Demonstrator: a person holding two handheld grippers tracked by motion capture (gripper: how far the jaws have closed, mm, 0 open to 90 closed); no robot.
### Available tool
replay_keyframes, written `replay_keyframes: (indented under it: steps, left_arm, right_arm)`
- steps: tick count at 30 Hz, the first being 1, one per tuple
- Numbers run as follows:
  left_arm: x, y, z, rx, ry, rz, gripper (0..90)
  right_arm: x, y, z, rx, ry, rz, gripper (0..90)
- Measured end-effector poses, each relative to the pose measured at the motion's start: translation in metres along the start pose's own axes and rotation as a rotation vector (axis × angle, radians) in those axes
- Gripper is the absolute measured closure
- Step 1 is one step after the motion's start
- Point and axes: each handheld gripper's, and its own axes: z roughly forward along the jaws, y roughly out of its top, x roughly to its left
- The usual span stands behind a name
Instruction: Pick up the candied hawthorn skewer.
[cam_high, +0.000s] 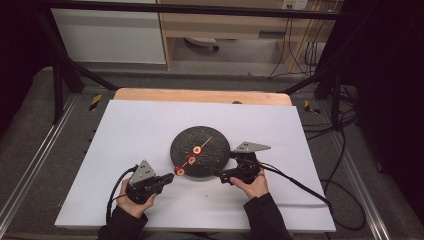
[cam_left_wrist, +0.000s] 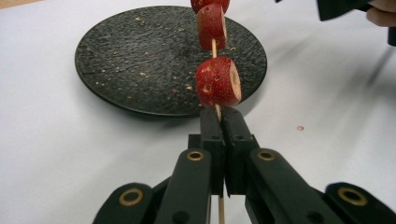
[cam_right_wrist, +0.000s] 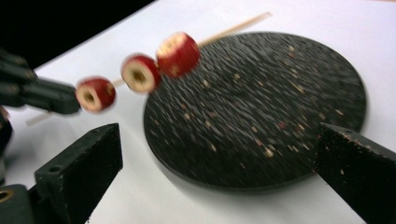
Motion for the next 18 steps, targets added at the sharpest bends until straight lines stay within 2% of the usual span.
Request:
replay_keyframes:
  steps: [2,10,11,18]
  left_arm:
    - [-0.003,0.000,0.001,-0.003,-0.002,0.009,88.0]
    - [-0.012,0.001,0.003,-0.007,-0.016,0.035,88.0]
    - [-0.013,0.001,0.004,-0.009,-0.021,0.037,88.0]
    - [-0.018,0.001,0.004,-0.017,-0.029,0.049,88.0]
  right_arm:
    - [0.003,0.005,0.006,-0.021,0.023,0.019,7.3]
    - [0.002,0.011,0.014,-0.056,0.051,0.085,18.6]
    - [0.001,0.012,0.015,-0.063,0.052,0.099,22.8]
    - [-0.002,0.014,0.019,-0.085,0.077,0.162,36.4]
